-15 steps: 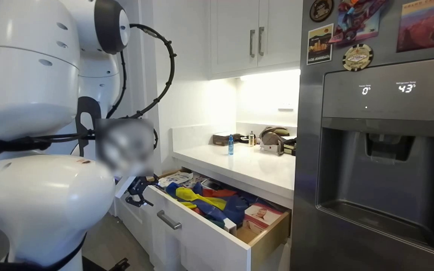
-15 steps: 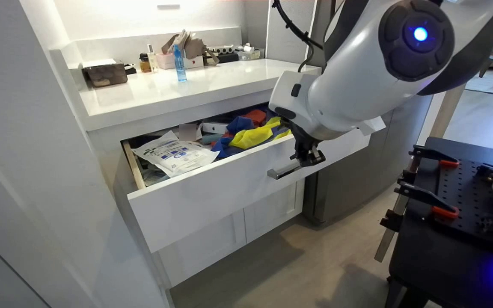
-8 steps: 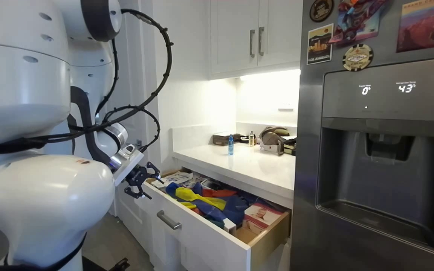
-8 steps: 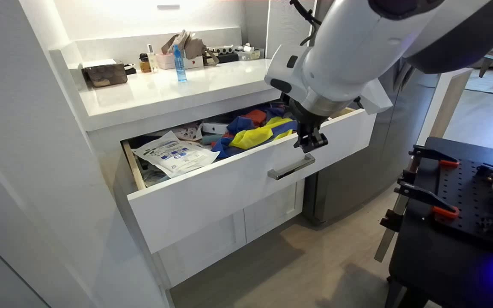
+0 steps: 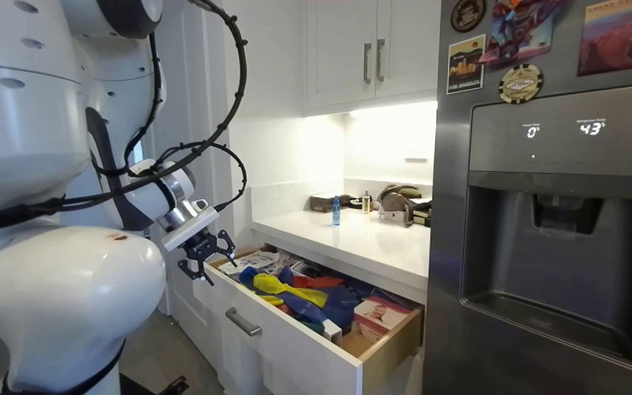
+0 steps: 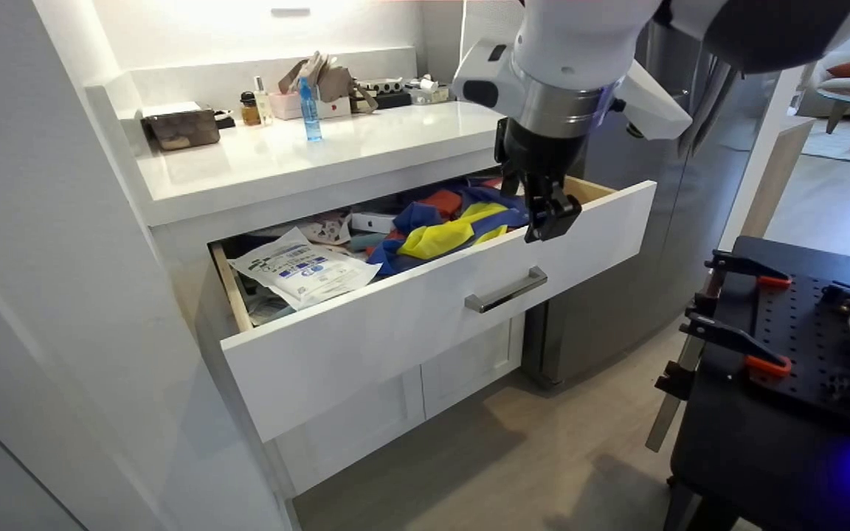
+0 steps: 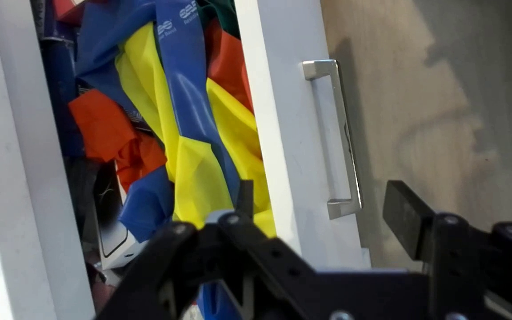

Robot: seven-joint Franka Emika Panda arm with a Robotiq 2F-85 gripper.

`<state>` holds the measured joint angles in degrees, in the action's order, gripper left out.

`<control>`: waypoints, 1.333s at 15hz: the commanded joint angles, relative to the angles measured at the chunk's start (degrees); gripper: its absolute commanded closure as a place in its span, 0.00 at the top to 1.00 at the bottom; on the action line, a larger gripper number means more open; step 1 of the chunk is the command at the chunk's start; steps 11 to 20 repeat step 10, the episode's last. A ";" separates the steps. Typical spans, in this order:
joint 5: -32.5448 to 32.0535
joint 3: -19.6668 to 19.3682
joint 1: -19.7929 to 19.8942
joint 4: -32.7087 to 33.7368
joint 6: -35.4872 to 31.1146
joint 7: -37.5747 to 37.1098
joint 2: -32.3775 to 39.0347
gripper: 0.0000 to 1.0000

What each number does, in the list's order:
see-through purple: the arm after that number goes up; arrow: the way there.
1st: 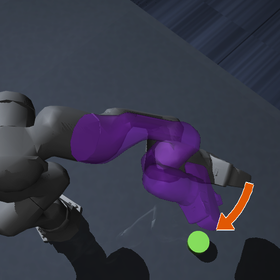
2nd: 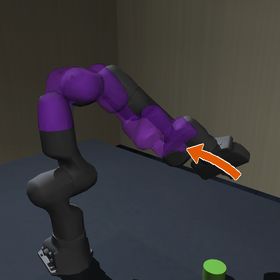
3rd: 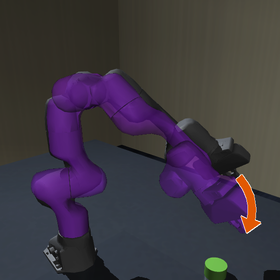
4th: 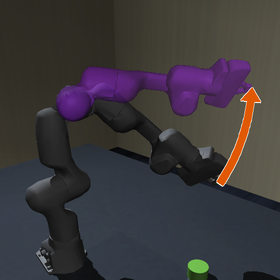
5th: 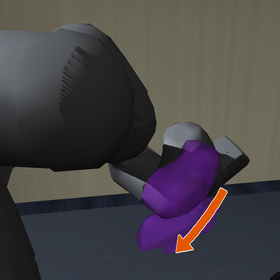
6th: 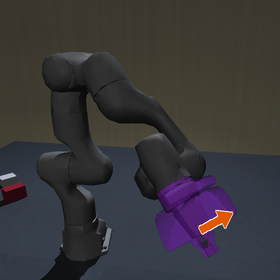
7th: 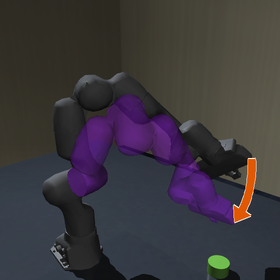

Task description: Open the drawer

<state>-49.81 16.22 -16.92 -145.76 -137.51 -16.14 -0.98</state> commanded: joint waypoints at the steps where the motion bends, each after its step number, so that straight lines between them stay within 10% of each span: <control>1: 8.37 -2.75 2.50 -4.72 -6.40 10.26 -6.53 0.94; 4: 15.85 -6.00 4.37 -6.48 -10.22 19.57 -9.00 0.94; 5: 12.66 -3.92 3.95 -3.72 -7.61 14.81 -5.43 0.77; 20: 15.01 -5.26 5.18 -5.18 -9.09 18.54 -7.44 0.77</control>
